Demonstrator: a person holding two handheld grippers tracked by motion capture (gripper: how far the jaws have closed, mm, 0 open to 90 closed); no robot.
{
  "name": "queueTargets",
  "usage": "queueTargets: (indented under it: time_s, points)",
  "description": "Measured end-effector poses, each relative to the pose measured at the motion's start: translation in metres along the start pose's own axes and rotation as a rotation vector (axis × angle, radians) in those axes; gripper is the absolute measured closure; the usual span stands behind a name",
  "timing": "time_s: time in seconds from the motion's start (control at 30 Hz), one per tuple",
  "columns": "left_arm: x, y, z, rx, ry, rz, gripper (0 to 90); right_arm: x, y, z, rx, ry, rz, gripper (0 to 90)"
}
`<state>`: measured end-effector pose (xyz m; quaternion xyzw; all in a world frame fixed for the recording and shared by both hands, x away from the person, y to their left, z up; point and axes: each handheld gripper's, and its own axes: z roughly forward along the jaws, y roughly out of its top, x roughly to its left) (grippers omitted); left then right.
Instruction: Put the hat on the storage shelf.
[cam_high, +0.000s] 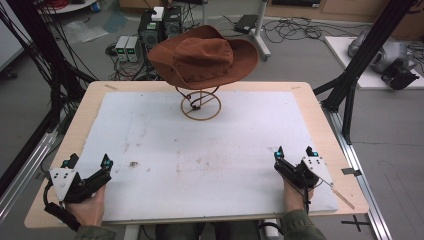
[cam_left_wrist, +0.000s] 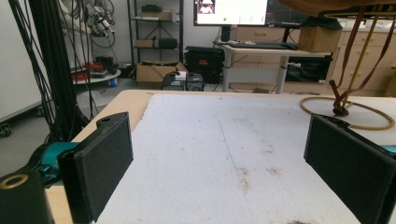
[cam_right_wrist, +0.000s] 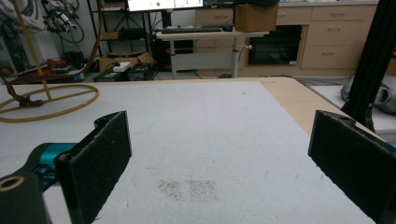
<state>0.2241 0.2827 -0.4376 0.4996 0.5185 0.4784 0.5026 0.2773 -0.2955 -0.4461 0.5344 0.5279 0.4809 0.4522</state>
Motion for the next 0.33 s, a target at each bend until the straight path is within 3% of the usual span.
queueTargets:
  time_s: [0.33]
  points:
    - [-0.0008, 0.0008, 0.0011, -0.004, -0.003, 0.003, 8.3, -0.0005, -0.0009, 0.0021, 0.011, 0.011, 0.013, 5.3]
